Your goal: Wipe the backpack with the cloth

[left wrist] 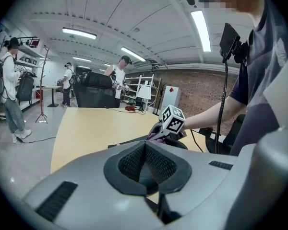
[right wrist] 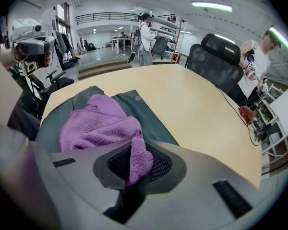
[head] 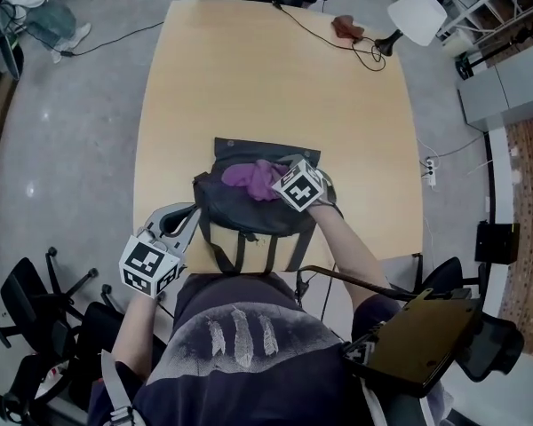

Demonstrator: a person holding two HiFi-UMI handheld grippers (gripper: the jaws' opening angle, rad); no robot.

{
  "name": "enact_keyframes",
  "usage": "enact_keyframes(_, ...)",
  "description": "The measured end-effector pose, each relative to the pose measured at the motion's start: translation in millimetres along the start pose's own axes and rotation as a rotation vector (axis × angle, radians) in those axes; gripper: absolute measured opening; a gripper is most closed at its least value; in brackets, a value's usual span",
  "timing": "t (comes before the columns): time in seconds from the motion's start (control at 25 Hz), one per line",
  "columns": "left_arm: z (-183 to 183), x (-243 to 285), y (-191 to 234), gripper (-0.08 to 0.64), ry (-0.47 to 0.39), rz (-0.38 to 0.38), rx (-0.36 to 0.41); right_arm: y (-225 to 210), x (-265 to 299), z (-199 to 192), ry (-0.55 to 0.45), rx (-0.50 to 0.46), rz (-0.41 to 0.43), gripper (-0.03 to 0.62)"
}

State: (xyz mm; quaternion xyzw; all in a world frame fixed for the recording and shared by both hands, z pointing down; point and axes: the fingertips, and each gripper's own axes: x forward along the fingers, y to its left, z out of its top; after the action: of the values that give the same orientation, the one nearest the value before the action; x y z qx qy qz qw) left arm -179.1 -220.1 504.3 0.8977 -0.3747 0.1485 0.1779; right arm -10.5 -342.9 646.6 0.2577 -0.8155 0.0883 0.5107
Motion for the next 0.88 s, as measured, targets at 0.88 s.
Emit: enact_keyframes(0.88, 3.5, 11.0, -16.1, 0.008, -0.006, -0.004, 0.037, -156.7, -114.3, -61.7, -0.088, 0.296, -0.443, 0.043)
